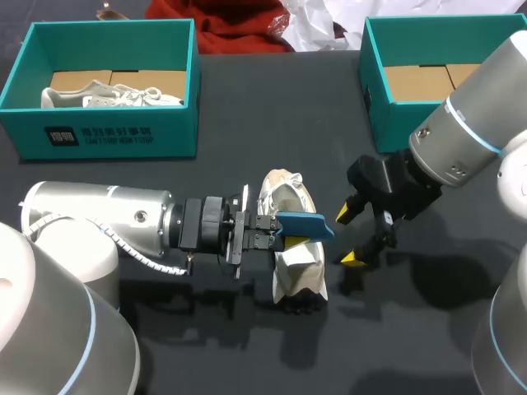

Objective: Take the shoe out of the shoebox, open the shoe tongue, remove and reinsert the insole, then place the shoe into the shoebox

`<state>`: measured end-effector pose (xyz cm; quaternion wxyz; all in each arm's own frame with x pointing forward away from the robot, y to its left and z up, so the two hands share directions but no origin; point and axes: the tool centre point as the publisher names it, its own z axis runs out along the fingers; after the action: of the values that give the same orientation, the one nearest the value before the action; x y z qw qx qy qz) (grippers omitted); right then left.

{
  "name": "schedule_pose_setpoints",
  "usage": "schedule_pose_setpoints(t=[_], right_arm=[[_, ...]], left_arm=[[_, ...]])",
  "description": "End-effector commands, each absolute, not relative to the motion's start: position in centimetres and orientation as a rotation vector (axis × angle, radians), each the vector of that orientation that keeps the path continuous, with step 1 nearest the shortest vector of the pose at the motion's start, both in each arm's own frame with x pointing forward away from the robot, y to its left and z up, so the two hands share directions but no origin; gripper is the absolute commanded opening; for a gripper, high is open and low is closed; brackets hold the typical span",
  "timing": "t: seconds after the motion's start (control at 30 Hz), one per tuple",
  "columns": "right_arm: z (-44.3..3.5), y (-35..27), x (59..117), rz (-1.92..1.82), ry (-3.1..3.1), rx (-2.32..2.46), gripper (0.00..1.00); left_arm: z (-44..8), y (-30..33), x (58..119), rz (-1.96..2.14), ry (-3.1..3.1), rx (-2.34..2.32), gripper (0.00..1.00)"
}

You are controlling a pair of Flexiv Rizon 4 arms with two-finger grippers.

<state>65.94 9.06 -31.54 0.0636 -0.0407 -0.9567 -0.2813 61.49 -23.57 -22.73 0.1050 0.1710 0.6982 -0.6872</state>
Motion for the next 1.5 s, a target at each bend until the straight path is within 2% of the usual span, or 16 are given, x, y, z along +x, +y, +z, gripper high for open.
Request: schedule_pose_setpoints(t=[0.03, 0.8, 1.5], right_arm=[[-32.7, 9.5, 66.0, -0.869, -2.886, -0.140, 1.00], [-34.8, 10.8, 66.3, -0.889, -2.882, -0.149, 1.00], [-34.9, 10.9, 66.5, -0.889, -2.885, -0.136, 1.00]], left_arm=[[-22.7, -22.8, 61.0, -2.016, 2.053, 0.500, 0.00], [-23.2, -21.5, 60.1, -1.983, 2.070, 0.572, 0.00], [-25.4, -24.9, 60.8, -2.006, 2.029, 0.623, 0.00]])
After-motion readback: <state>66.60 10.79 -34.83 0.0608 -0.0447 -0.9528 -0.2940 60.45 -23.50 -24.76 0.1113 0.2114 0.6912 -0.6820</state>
